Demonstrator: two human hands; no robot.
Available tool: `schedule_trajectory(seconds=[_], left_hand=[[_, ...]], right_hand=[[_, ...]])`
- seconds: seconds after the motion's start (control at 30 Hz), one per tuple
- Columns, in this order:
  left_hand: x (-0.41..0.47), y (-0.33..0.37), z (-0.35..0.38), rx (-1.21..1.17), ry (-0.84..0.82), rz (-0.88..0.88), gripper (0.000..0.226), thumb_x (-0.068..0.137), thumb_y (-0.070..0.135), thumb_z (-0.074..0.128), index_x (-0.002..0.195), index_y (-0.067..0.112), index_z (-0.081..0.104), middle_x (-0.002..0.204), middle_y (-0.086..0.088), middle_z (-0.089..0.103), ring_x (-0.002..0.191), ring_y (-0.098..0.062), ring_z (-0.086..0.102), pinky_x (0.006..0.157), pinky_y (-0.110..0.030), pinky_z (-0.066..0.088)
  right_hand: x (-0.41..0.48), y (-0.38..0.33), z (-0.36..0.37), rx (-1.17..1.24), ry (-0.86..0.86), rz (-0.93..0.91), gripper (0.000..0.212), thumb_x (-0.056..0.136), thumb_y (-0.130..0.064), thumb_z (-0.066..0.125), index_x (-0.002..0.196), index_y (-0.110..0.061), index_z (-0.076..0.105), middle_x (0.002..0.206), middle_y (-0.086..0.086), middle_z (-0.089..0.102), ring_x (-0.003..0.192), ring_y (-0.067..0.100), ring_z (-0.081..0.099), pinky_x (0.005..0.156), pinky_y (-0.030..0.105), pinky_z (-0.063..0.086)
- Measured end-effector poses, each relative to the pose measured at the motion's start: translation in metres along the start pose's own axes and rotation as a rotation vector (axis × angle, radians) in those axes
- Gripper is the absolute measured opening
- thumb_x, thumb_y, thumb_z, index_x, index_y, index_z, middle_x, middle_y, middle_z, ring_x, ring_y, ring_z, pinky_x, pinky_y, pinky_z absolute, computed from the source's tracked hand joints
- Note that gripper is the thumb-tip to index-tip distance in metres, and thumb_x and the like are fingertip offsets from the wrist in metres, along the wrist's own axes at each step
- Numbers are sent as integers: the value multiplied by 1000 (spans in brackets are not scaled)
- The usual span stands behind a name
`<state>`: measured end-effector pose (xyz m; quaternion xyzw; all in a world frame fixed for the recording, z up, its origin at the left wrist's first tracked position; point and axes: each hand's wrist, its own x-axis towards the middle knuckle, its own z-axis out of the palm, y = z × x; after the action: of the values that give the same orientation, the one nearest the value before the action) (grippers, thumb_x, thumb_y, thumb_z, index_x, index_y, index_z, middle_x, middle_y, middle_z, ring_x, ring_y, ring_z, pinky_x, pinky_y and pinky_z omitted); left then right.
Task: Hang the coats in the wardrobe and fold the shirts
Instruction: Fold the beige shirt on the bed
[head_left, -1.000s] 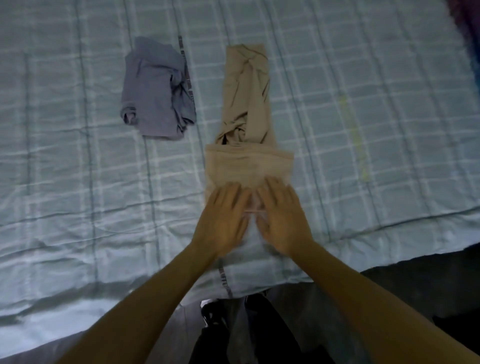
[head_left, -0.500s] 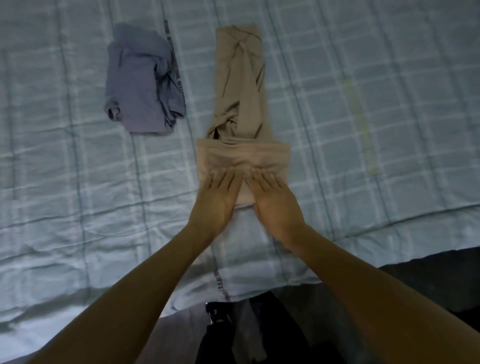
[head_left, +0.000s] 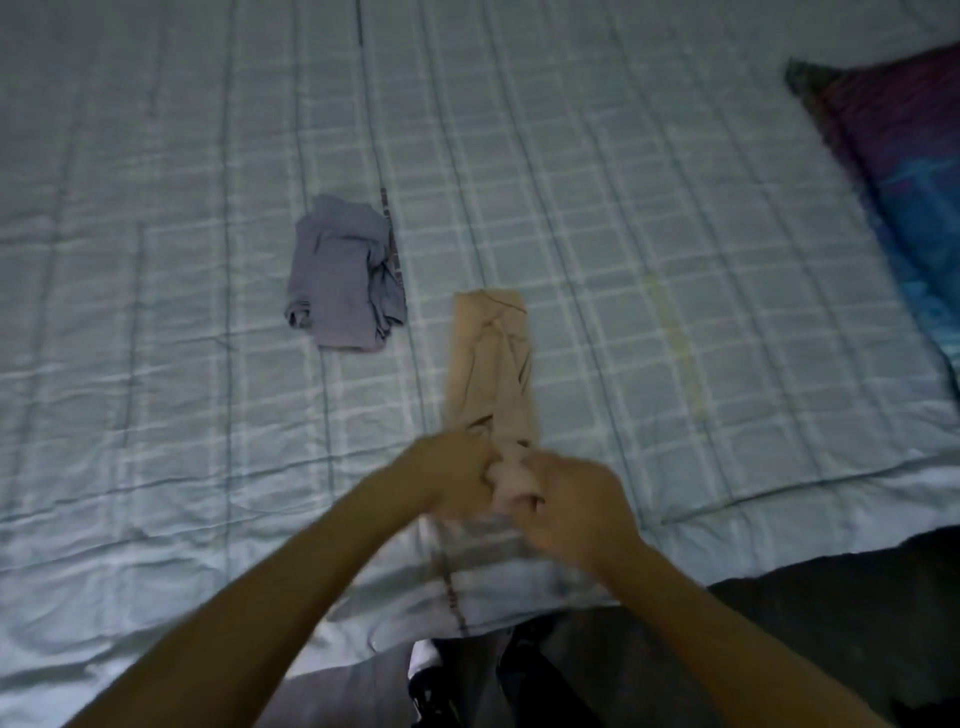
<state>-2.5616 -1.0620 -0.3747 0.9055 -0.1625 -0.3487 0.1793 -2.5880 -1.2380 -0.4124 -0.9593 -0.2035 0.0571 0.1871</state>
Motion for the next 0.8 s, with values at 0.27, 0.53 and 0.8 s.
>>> schedule_trajectory(seconds=[0.27, 0.53, 0.8], left_hand=[[79, -25, -78, 281, 790, -282, 23, 79, 16, 54, 102, 10, 57, 109, -18, 61, 106, -37, 54, 87, -42, 38], [113, -67, 34, 171, 305, -217, 68, 93, 48, 8, 151, 13, 14, 159, -13, 5, 146, -27, 7, 114, -49, 16], [132, -81, 27, 23, 678, -209, 59, 95, 35, 23, 146, 6, 28, 155, -18, 20, 144, -32, 14, 115, -51, 13]], right_hand=[[136, 25, -29, -184, 306, 53, 45, 80, -21, 56, 124, -10, 54, 121, 14, 58, 115, 33, 52, 101, 48, 36], [123, 57, 67, -147, -343, 64, 56, 100, -37, 30, 150, -18, 15, 159, 6, 5, 146, 28, 1, 115, 48, 4], [151, 45, 69, -72, -71, -56, 61, 90, -31, 21, 146, -8, 28, 155, 16, 19, 145, 29, 11, 117, 51, 10]])
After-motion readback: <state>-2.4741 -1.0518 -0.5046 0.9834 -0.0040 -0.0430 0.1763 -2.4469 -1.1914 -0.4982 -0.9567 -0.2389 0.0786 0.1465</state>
